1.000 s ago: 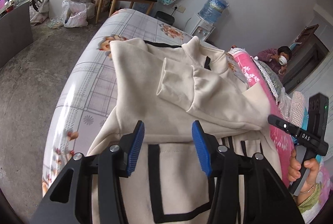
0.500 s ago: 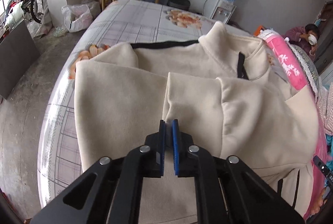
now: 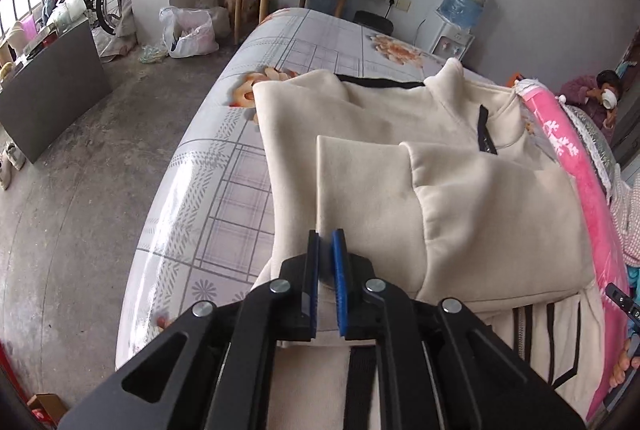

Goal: Fold large clothes

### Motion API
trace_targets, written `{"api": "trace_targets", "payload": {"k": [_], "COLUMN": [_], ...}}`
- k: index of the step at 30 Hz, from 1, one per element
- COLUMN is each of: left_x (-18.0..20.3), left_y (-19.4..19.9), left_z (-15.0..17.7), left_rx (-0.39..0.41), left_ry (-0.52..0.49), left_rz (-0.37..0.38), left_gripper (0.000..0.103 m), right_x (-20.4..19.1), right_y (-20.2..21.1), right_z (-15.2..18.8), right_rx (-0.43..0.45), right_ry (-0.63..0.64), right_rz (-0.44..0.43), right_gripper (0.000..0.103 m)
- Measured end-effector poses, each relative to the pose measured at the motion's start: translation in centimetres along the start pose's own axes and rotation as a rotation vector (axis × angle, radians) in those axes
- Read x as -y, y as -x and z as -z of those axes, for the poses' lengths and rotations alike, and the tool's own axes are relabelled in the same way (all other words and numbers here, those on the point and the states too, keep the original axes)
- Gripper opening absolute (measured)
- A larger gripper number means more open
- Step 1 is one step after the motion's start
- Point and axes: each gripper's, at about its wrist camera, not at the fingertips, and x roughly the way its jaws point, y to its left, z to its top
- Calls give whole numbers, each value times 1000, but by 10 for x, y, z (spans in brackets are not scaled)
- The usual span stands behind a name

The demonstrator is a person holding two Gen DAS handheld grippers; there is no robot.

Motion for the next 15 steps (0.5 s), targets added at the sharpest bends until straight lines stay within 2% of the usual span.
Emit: {"api": "trace_targets", "payload": {"k": [2, 3, 5, 8, 10, 13, 15], "left_x": [1, 1, 6, 7, 10, 15, 16], "left_y": [4, 2, -10, -34, -41, -43, -43], "left_z": [-7, -11, -18, -25, -27, -27, -26], "left_rx": [-2, -12, -55, -107, -91, -62, -47], "left_ry": [16, 25, 31, 52, 46, 17, -5], "left_rz": [50, 61, 47, -4, -27, -53, -71], "left_gripper": [12, 16, 20, 20, 20, 20, 13], "right_x": [1, 2, 5, 9, 5, 1, 1], "right_y": [8, 10, 5, -18, -40, -71, -89], "right_z": [-13, -21, -39, -65, -81, -99, -110], "right_rx": [19, 28, 27, -5, -30, -50, -54], "right_ry": [7, 8, -9, -50, -50, -43, -52], "right_rz": [-29, -40, -61, -68, -71, -22, -13], "right_gripper": [59, 59, 60, 60, 57, 47, 41]}}
